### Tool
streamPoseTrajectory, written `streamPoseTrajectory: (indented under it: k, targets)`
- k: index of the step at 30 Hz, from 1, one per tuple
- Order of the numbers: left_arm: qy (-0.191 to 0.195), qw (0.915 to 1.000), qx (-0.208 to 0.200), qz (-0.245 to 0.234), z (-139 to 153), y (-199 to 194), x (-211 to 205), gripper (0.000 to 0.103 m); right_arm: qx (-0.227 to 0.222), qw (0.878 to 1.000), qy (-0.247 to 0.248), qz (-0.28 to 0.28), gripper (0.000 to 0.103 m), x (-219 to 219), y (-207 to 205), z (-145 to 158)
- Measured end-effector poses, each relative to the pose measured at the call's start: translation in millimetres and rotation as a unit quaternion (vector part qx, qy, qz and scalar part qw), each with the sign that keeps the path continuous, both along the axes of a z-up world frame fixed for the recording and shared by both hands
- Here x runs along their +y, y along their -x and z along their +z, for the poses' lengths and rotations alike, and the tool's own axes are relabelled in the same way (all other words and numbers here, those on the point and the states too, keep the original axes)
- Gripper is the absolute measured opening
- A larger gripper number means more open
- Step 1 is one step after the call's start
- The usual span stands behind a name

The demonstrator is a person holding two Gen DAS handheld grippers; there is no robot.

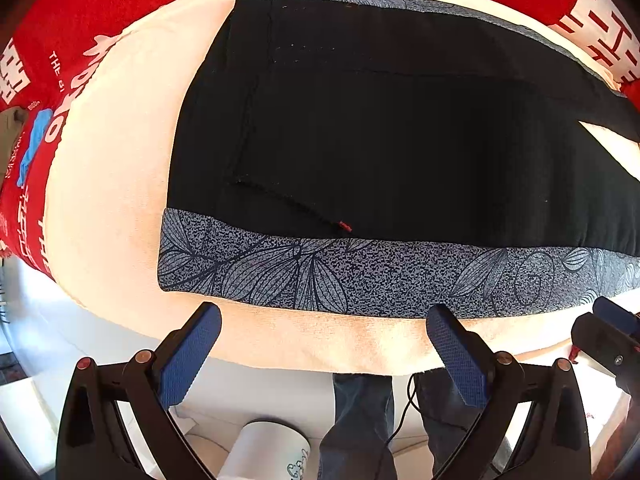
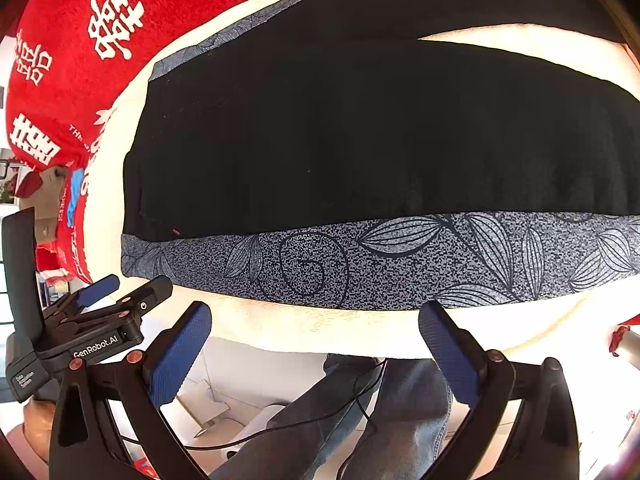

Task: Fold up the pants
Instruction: 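Move both tools over the black trousers toward the patterned waistband edge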

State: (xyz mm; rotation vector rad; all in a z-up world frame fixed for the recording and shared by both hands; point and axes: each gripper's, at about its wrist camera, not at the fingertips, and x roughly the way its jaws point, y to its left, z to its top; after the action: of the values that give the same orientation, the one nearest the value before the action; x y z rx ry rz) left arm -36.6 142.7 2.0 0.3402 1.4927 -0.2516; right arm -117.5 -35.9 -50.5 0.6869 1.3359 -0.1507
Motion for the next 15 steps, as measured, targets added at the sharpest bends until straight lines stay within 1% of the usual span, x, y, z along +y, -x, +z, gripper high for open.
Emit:
streamPoseTrajectory:
  k: [9, 11, 15]
  targets:
    - [0.008, 0.9999, 0.002, 0.011, -1, -4, 2, 0.103, -0.002, 1.0, -0.002, -0.002, 0.103, 2, -1, -3]
    - [0.018, 0.9996, 0.006, 0.019, -2, -4, 5, 0.103, -0.003, 1.0, -0.007, -0.004, 0.103, 2, -1, -4]
    - [0.058, 0.997, 0.019, 0.047, -3, -6, 16, 0.103, -0.012, 0.999, -0.036, -0.014, 0.103, 4, 1, -10]
